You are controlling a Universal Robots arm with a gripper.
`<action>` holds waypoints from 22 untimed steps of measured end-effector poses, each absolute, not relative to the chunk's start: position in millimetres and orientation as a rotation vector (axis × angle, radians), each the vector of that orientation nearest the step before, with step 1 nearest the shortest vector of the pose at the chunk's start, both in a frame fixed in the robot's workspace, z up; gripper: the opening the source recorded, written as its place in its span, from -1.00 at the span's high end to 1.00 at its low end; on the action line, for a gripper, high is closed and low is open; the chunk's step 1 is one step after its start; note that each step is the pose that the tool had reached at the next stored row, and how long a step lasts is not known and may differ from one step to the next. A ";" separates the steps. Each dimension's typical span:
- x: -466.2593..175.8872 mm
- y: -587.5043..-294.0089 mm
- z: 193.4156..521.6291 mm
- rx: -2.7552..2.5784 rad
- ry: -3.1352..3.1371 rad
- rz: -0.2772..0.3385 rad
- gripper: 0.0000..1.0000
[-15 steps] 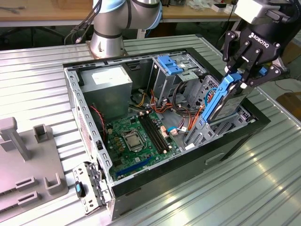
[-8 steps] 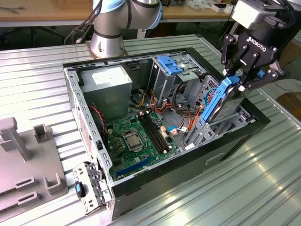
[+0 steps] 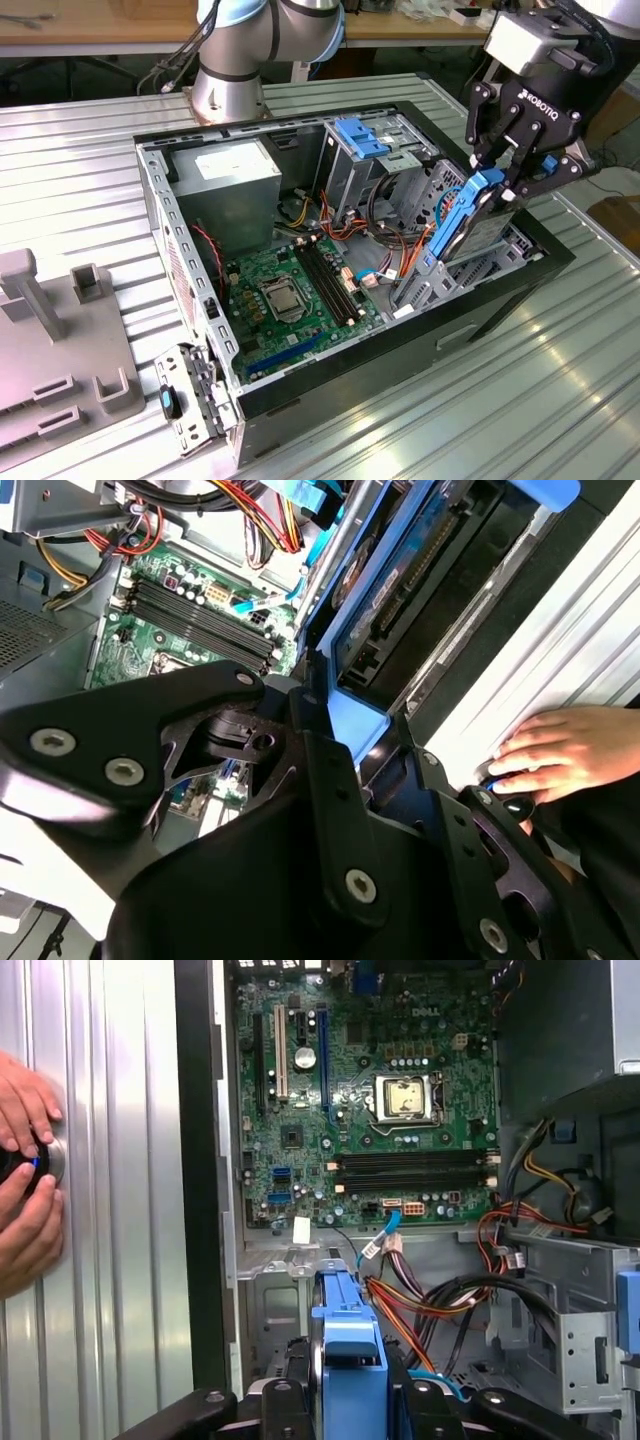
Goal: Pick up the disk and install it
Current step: 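Insert the disk into the insertion slot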
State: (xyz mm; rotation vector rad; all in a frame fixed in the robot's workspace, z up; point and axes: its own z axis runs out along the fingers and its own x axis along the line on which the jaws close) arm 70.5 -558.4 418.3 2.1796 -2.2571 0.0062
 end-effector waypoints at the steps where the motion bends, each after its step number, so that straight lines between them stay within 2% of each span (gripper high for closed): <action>1: 70.5 -558.4 417.4 2.179 -2.257 0.006 0.26; 22: 71.0 -558.6 395.8 2.173 -2.250 -0.009 0.26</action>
